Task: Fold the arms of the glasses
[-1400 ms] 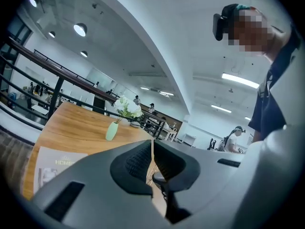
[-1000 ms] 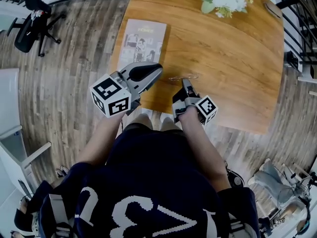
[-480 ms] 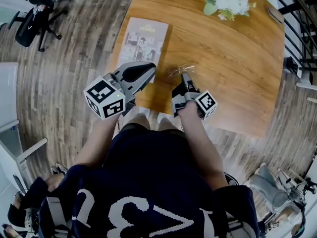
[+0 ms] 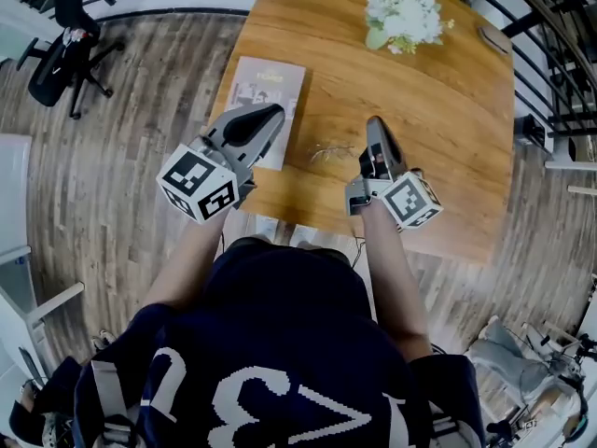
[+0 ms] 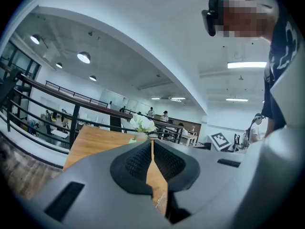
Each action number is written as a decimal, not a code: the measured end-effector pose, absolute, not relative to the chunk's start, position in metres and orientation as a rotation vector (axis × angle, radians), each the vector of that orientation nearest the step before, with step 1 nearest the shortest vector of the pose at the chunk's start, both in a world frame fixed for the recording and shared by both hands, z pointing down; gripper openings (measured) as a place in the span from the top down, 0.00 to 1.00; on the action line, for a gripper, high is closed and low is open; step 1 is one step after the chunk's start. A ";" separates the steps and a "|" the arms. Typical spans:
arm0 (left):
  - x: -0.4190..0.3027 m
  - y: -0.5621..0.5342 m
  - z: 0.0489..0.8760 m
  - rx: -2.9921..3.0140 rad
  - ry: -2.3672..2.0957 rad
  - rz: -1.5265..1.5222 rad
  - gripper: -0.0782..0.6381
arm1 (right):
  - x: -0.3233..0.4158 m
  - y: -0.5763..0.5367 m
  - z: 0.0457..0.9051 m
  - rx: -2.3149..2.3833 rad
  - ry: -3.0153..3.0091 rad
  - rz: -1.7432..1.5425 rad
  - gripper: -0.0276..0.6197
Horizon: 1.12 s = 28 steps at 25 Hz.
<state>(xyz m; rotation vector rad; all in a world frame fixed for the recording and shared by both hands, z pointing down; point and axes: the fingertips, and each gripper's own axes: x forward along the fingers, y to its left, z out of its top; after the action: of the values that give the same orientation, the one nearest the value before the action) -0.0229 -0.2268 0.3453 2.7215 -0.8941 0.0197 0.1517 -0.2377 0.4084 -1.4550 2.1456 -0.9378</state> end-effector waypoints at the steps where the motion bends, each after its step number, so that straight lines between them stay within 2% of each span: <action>1: -0.025 -0.231 0.339 2.734 -0.922 0.003 0.85 | 0.153 -0.239 0.393 -1.477 2.198 -0.863 0.91; 5: -0.030 -0.242 0.312 2.788 -1.009 -0.064 0.85 | 0.160 -0.238 0.334 -1.586 2.368 -0.533 0.92; 8: -0.035 -0.246 0.294 2.824 -1.076 -0.096 0.85 | 0.163 -0.234 0.304 -1.644 2.395 -0.401 0.92; 21: -0.041 -0.244 0.261 2.929 -1.220 -0.106 0.85 | 0.155 -0.216 0.254 -1.731 2.448 -0.110 0.92; 28: -0.044 -0.244 0.255 2.928 -1.299 -0.118 0.85 | 0.153 -0.211 0.252 -1.760 2.458 -0.067 0.92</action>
<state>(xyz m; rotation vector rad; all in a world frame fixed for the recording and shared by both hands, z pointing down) -0.0445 -0.2440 0.2551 2.9275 -1.2987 -0.1183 0.1534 -0.2108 0.2519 -1.7603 2.4584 -0.0671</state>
